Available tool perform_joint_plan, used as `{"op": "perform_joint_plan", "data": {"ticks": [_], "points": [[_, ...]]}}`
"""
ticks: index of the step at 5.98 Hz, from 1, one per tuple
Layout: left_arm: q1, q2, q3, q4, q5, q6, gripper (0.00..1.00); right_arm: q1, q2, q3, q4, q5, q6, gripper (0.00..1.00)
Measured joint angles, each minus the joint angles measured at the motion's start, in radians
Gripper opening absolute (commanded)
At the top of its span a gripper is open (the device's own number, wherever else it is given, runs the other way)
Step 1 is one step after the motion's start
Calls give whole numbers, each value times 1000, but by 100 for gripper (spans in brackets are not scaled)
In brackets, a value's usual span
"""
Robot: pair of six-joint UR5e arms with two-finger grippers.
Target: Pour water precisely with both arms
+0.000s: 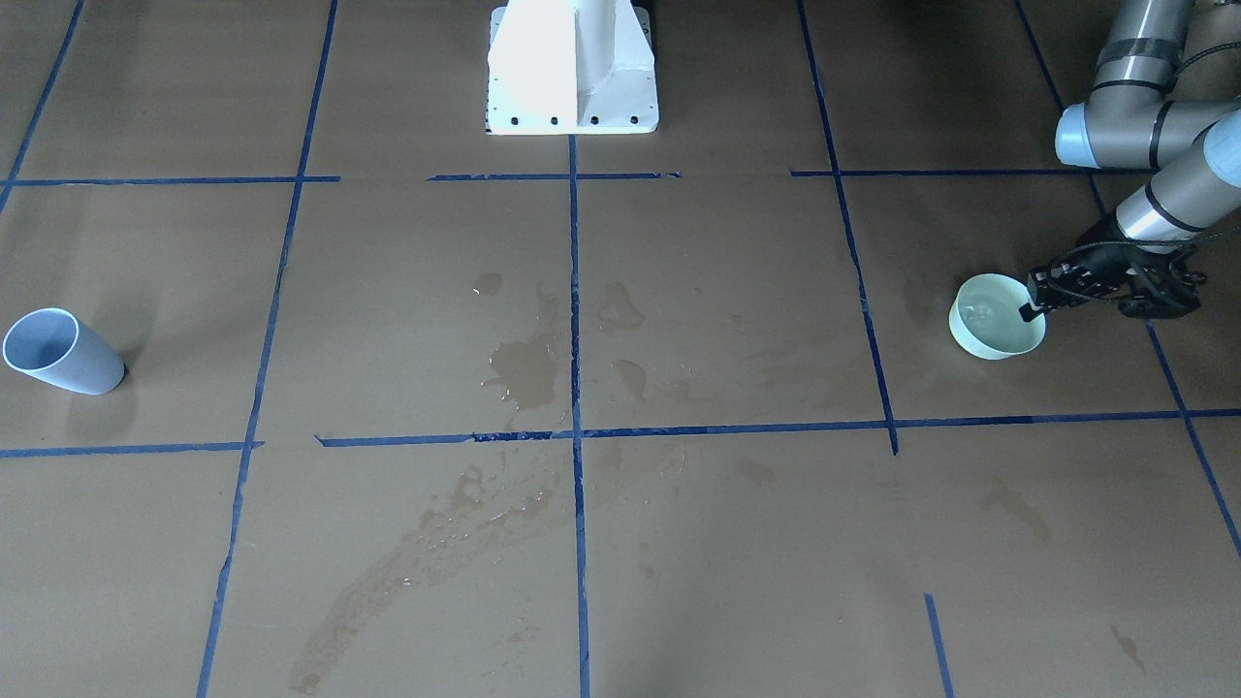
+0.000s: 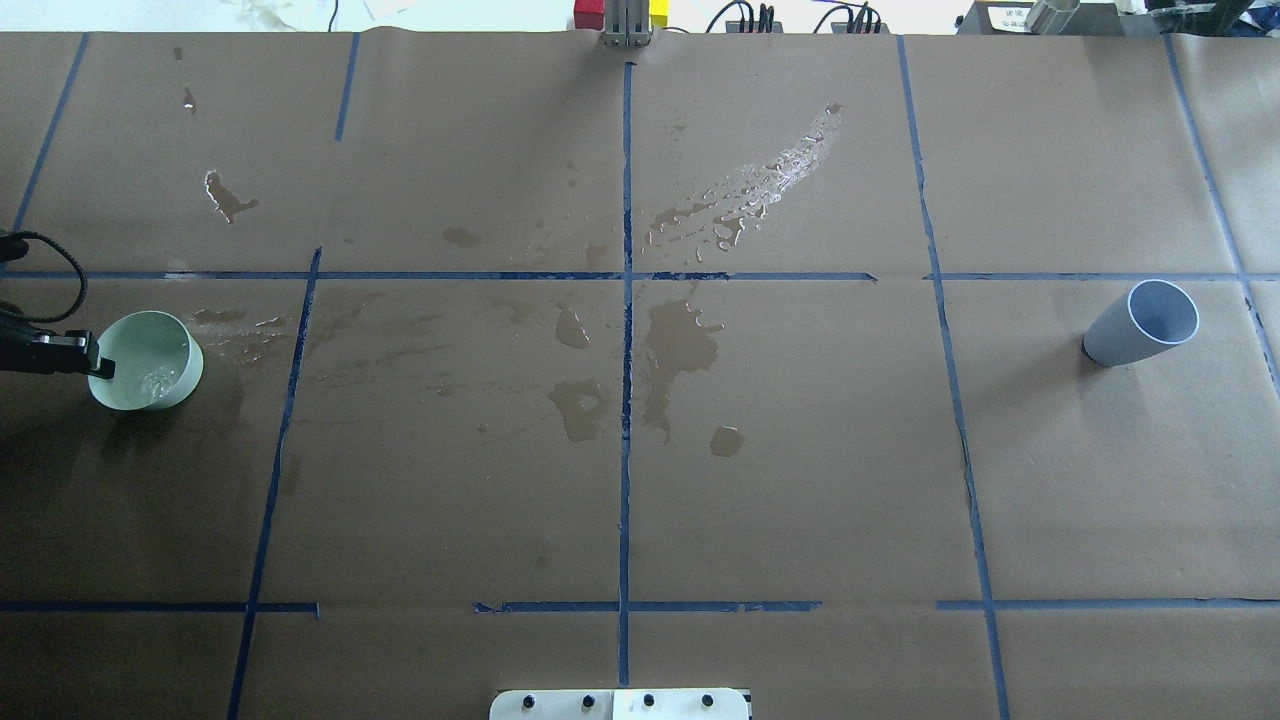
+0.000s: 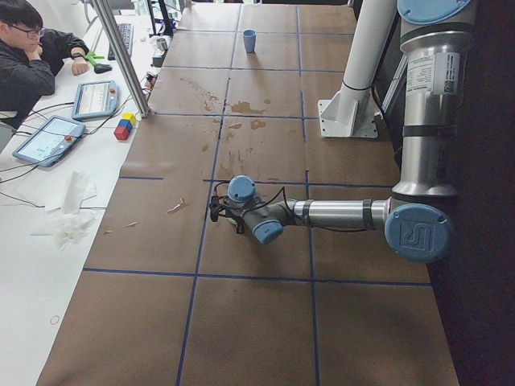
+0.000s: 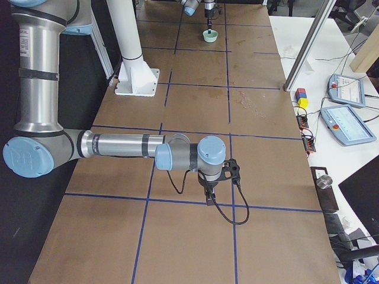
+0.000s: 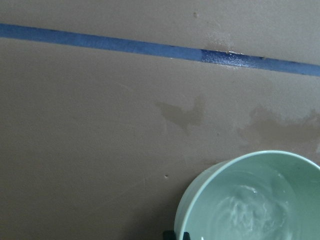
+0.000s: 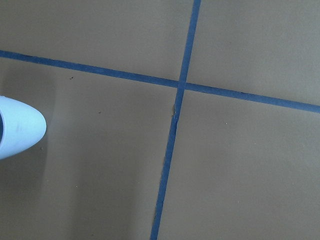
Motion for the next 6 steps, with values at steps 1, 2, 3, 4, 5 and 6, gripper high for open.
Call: {"op": "perform_joint_plan", "data": {"ticks": [1,2,3,4,5,6], "points": [[0,-15,-12,2,-3,0,0,0,1,0,0,0,0,100],[-1,-46,-31,13,-3,-1,0,0,2,1,0,0,0,100],[-1,-93,-62,63,-3,-2,0,0,2,1,0,0,0,100],[-1,-156,-115,175,-3,-3,0,0,3,1,0,0,0,100],[8,-244,-177,335,-1,-20,0,0,3,1,0,0,0,100],[51,-344,-215,467,5,-80,0,0,3,1,0,0,0,100]]}}
